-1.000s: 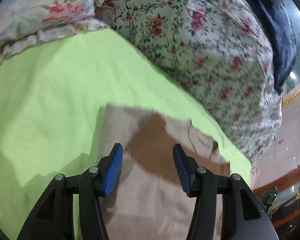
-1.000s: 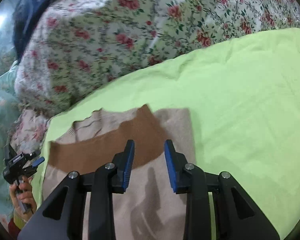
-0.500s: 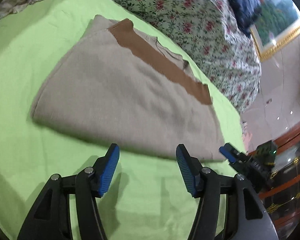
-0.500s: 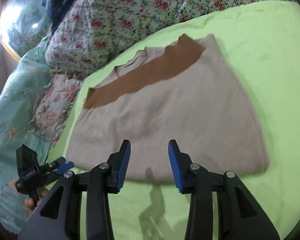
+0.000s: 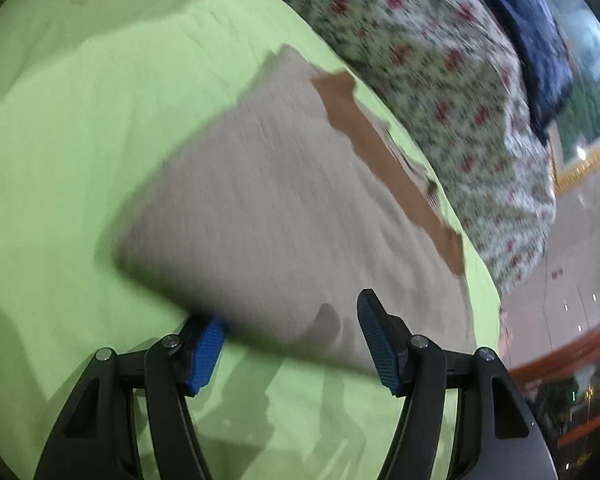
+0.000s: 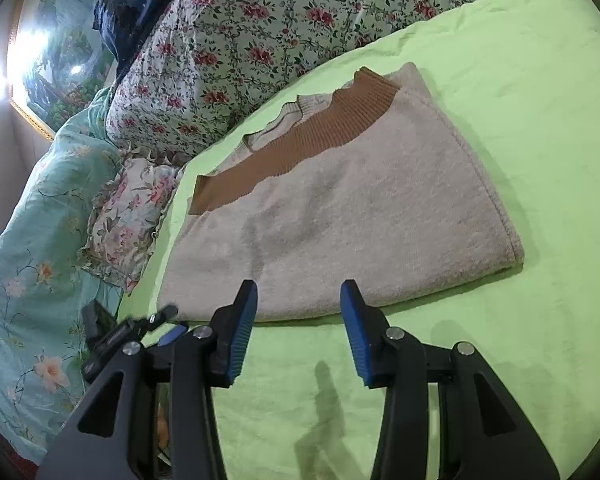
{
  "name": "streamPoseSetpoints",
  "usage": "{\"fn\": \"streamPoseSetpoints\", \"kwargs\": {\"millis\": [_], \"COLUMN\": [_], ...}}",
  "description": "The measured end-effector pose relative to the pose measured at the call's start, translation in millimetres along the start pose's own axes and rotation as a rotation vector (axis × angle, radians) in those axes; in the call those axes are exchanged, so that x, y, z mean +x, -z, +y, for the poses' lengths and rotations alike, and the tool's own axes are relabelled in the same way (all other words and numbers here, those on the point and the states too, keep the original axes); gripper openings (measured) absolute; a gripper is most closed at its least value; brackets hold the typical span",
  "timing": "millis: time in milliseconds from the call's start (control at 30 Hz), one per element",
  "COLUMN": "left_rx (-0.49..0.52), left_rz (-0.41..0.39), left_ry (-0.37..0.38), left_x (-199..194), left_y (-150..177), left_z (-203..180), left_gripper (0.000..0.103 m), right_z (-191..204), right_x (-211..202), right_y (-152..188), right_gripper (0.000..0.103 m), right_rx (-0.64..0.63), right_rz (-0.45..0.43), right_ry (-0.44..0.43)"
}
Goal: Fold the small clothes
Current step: 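Open both grippers and release the folded hem on the sweater, then grasp the sweater edge with the left gripper and fold it over toward the right gripper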
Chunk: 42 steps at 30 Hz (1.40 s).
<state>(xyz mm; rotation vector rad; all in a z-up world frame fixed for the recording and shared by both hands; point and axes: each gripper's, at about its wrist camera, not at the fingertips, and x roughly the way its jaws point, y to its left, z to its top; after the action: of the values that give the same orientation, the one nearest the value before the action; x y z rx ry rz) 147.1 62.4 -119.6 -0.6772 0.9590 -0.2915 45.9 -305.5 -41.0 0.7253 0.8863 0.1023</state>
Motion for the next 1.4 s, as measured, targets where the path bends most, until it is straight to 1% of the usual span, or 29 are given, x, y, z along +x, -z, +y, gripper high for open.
{"fn": "streamPoseSetpoints", "kwargs": {"millis": [67,133,167,200,233,267,333,433,533,567,667,700,733,767,833,867,933,1067,1133,1200,1233,1267,1333,1400], "left_rx": [-0.029,-0.038,-0.03,-0.017,0.006,0.043,0.106,0.239,0.394,0.454,0.578,0.599,0.621,0.631,0.65,0.662,0.668,0.636,0.633,0.649,0.657,0.662,0.674,0.686], "left_rz": [-0.026,-0.037,-0.037,-0.033,-0.018,-0.006,-0.038,-0.074,-0.052,-0.036,0.024,0.048,0.086,0.11,0.15,0.163,0.165,0.161,0.16,0.161,0.159,0.16,0.149,0.134], "left_ry": [-0.014,-0.03,-0.037,-0.04,-0.04,-0.052,-0.036,0.012,0.078,0.1,0.142,0.144,0.142,0.135,0.121,0.11,0.102,0.133,0.137,0.124,0.12,0.115,0.13,0.177], "left_x": [7.1,13.9,17.4,20.0,23.2,25.0,17.6,4.1,4.8,9.9,32.6,41.8,56.4,66.8,84.1,90.8,94.5,91.6,89.2,90.6,90.1,89.7,79.9,72.2], "left_y": [-17.6,-30.4,-37.2,-41.3,-45.1,-48.7,-50.9,-45.6,-26.6,-16.0,16.6,24.8,35.4,41.9,53.1,57.6,60.8,50.8,50.6,52.5,53.7,54.5,57.3,57.1], "left_z": [2.7,-1.4,-4.3,-8.1,-13.8,-23.3,-43.0,-88.2,-141.1,-160.4,-196.3,-201.3,-205.5,-206.9,-205.9,-205.3,-203.1,-199.3,-201.0,-206.8,-210.8,-214.7,-224.6,-242.8], "left_gripper": [0.065,0.062,0.059,0.042,0.027,0.006,0.007,0.007,0.007,0.007,0.007,0.007,0.007,0.007,0.007,0.007,0.007,0.007,0.007,0.007,0.007,0.007,0.007,0.007], "right_z": [0.5,0.1,-0.2,-0.5,-0.7,-0.5,-5.0,-14.8,-21.4,-23.3,-28.7,-29.7,-29.0,-28.2,-29.3,-29.2,-29.3,-27.4,-22.3,-14.8,-10.4,-6.0,0.2,12.8], "right_x": [0.5,2.5,4.1,4.9,6.2,6.7,8.3,10.9,16.5,18.1,29.9,38.4,45.7,53.9,71.9,85.6,104.8,145.2,156.7,166.4,170.7,172.7,163.6,137.3], "right_y": [-2.3,-6.6,-9.6,-11.2,-13.1,-13.1,-22.8,-41.0,-61.8,-68.1,-89.9,-97.9,-102.2,-106.4,-113.1,-116.4,-120.0,-126.8,-130.2,-135.3,-138.8,-143.6,-156.0,-170.0], "right_gripper": [0.045,0.045,0.045,0.045,0.045,0.045,0.045,0.045,0.045,0.045,0.045,0.045,0.048,0.055,0.062,0.062,0.063,0.063,0.063,0.056,0.038,0.017,0.017,0.016], "right_rx": [0.002,0.003,0.002,0.001,0.001,0.005,0.012,0.021,0.024,0.031,0.054,0.06,0.059,0.058,0.08,0.094,0.105,0.131,0.13,0.111,0.086,0.062,0.028,-0.064], "right_rz": [0.0,0.005,0.007,0.009,0.01,0.01,0.012,0.022,0.057,0.063,0.102,0.126,0.147,0.17,0.202,0.231,0.27,0.313,0.32,0.311,0.311,0.309,0.285,0.229], "right_ry": [-0.006,-0.006,-0.007,-0.009,-0.005,-0.001,-0.02,-0.043,-0.073,-0.089,-0.164,-0.177,-0.182,-0.193,-0.229,-0.259,-0.276,-0.254,-0.271,-0.25,-0.229,-0.215,-0.217,-0.225]}}
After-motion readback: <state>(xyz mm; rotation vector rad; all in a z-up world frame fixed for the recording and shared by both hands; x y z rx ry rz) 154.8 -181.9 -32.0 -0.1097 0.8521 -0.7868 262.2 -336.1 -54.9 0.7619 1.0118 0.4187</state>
